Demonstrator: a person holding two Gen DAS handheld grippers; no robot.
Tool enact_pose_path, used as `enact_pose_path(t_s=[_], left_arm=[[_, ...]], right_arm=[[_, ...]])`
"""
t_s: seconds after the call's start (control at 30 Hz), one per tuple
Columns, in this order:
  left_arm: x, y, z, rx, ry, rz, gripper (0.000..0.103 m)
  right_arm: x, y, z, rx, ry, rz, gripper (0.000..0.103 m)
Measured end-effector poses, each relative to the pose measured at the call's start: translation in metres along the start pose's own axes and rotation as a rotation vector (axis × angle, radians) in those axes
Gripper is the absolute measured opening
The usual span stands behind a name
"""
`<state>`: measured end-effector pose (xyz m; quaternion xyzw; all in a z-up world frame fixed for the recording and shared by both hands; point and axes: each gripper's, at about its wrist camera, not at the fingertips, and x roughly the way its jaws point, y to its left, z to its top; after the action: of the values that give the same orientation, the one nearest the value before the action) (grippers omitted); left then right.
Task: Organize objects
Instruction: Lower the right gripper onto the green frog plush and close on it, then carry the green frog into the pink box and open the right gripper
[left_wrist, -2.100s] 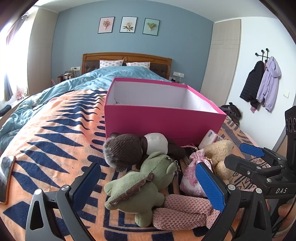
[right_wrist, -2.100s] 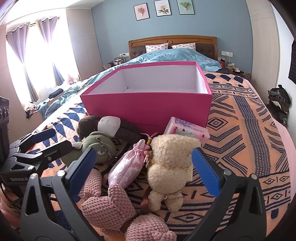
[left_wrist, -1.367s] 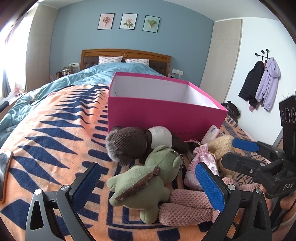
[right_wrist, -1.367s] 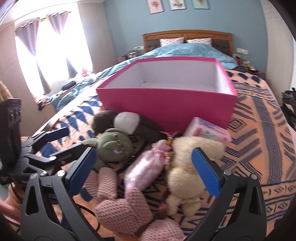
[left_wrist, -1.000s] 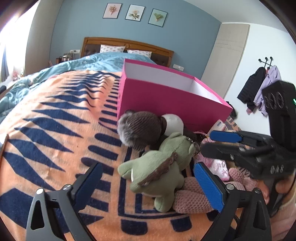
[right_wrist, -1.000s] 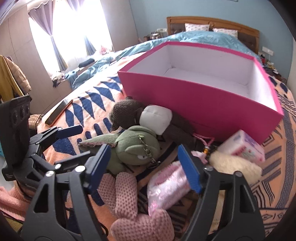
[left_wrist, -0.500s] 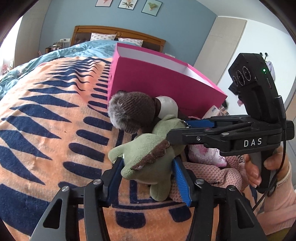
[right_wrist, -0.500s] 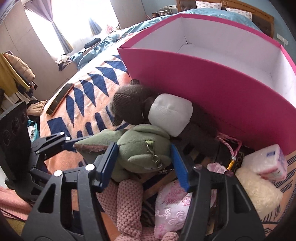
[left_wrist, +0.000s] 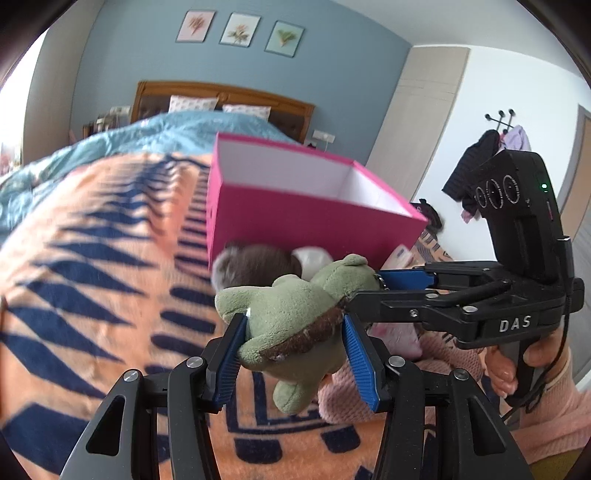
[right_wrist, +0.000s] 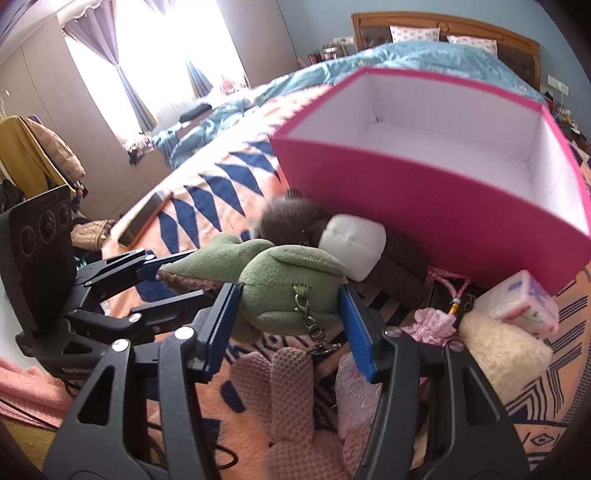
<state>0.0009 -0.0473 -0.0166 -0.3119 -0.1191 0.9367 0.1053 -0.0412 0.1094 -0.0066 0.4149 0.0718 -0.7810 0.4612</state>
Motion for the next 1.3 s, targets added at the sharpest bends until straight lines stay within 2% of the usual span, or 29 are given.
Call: enact_pose_path(t_s=[0.33,0.57,0.67,0.87,0.97,1.3], left_arm=[[-0.01,-0.025,0.051,0.124,-0.078,-0.023,0.052],[-0.007,-0.035,0.104,0.212,-0.139,-0.024,0.052],[0.003,-0.036,0.123,0.232,-0.139,-0.021,0.052],[0.035,-0.034,0.144,0.262,-0.101,0.017,0.053],[0.059,-0.03,0.147,0.266,-0.051,0.042,0.053],[0.116,-0.007,0.142,0.246,0.102,0.089,0.053]], right_arm=[[-0.049,0.001,0.028,-0.024,-0.15,-0.044,0.059],[-0.075,-0.011,0.065,-0.03,-0.256,-0.071,0.059],[-0.077,-0.02,0.082,-0.024,-0.279,-0.084,0.059],[-0.061,-0.05,0.102,0.029,-0.256,-0.077,0.059],[-0.046,-0.067,0.108,0.062,-0.228,-0.08,0.059],[0.02,-0.109,0.112,0.143,-0.081,-0.067,0.059]])
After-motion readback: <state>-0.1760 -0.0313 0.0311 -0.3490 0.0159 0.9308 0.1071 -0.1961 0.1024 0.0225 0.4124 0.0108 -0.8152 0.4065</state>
